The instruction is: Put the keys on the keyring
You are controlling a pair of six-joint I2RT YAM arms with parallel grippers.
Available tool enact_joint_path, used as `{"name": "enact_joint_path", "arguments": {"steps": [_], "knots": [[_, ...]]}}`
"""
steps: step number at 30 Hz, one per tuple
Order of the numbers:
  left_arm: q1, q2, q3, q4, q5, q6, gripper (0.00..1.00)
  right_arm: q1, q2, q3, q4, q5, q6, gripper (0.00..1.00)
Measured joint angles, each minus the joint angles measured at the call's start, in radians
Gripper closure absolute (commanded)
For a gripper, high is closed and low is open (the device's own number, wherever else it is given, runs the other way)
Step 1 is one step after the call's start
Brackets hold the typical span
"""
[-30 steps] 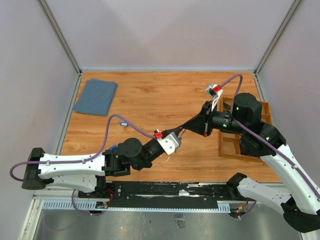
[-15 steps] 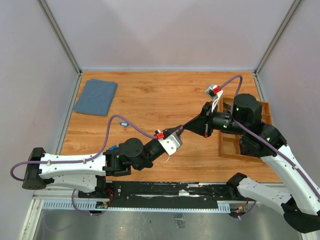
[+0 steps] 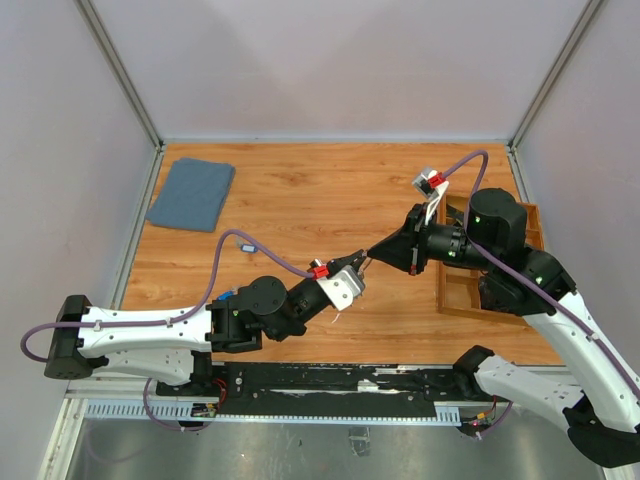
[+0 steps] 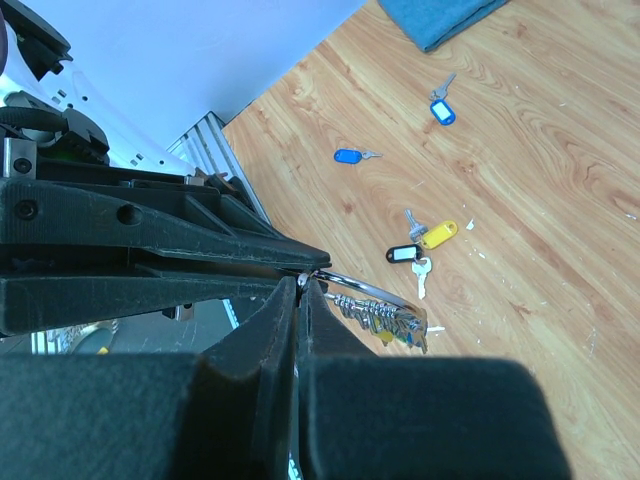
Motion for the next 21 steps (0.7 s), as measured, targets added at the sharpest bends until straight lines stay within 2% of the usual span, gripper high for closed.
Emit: {"name": "enact_joint_path", "arguments": {"steps": [2,14,15,18,21], "knots": [[0.0,0.0,0.0,0.0,0.004,0.0,0.99,0.0,0.0,0.0,0.001,0.0,0.0,0.99],[0.0,0.0,0.002,-0.011,0.018,0.005,0.99,0.0,-0.002,0.0,-0.008,0.006,-0.004,0.98],[0.0,0.001,0.002,-0.013,0.019,0.006,0.99,0.0,-0.003,0.0,-0.01,0.01,-0.007,0.94],[0.0,0.002,0.002,-0.016,0.025,0.013,0.99,0.0,-0.011,0.0,-0.021,0.027,-0.021,0.72],[0.001,0.002,0.003,-0.046,0.002,0.027,0.99,0.0,-0.039,0.0,-0.033,0.072,-0.045,0.63]]}}
